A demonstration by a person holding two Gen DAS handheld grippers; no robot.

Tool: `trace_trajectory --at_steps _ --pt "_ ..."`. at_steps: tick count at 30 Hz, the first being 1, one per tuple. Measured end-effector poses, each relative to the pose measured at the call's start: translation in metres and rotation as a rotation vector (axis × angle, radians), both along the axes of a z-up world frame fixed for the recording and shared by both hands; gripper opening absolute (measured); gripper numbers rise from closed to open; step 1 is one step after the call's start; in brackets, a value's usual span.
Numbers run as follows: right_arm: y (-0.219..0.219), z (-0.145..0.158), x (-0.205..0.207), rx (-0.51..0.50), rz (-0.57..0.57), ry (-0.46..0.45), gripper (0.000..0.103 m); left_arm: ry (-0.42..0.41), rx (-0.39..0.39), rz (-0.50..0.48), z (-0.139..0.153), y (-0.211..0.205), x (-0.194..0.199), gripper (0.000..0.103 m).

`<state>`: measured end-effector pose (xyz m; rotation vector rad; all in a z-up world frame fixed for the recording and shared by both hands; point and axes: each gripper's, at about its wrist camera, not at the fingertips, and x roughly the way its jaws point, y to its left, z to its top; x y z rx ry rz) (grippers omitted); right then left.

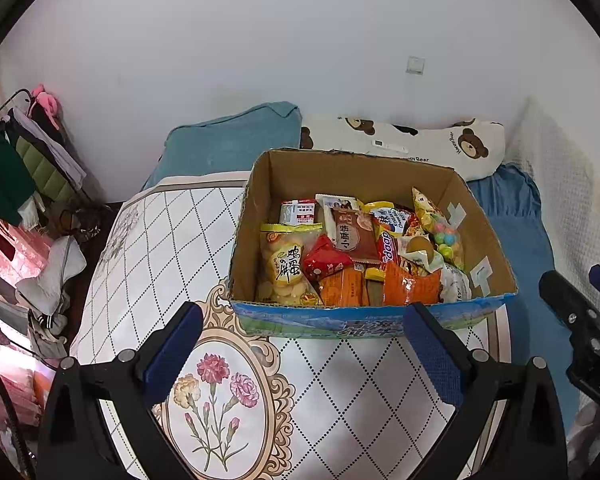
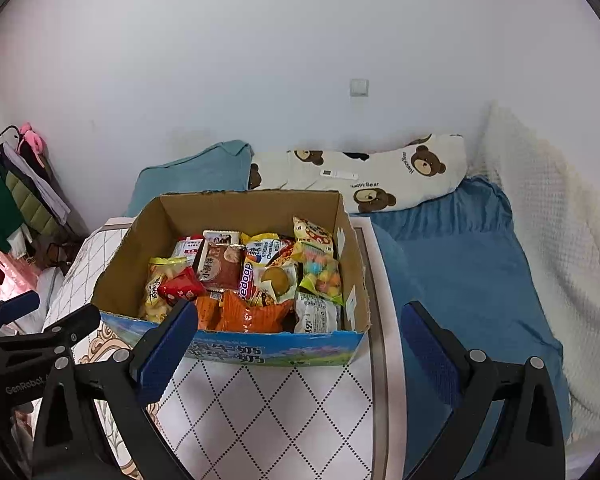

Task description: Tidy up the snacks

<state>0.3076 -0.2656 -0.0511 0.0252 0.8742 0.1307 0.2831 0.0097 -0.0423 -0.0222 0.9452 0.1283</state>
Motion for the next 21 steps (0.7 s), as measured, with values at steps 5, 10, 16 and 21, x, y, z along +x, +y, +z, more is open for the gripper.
trace_trajectory --at_steps 5,10,16,21 --pt "0.0008 -0.0022 0.0009 -0.003 0.000 0.003 0.103 -0.001 -0.002 -0.001 -0.0003 0.0006 0.0011 0.102" --pt "0.0023 -0.0018 0.0012 -0.003 0.001 0.000 0.103 0.001 -0.006 -0.001 -0.0006 0.0009 0.0016 0.102" --pt "0.0028 -0.0004 0.0020 -0.006 -0.001 -0.001 0.103 -0.002 -0.012 -0.008 0.0011 0.0008 0.0012 0.102" --pt "0.0015 0.0010 0.0004 -0.002 -0.004 0.001 0.103 -0.007 -0.016 -0.014 0.0038 -0.0013 0.0012 0.102"
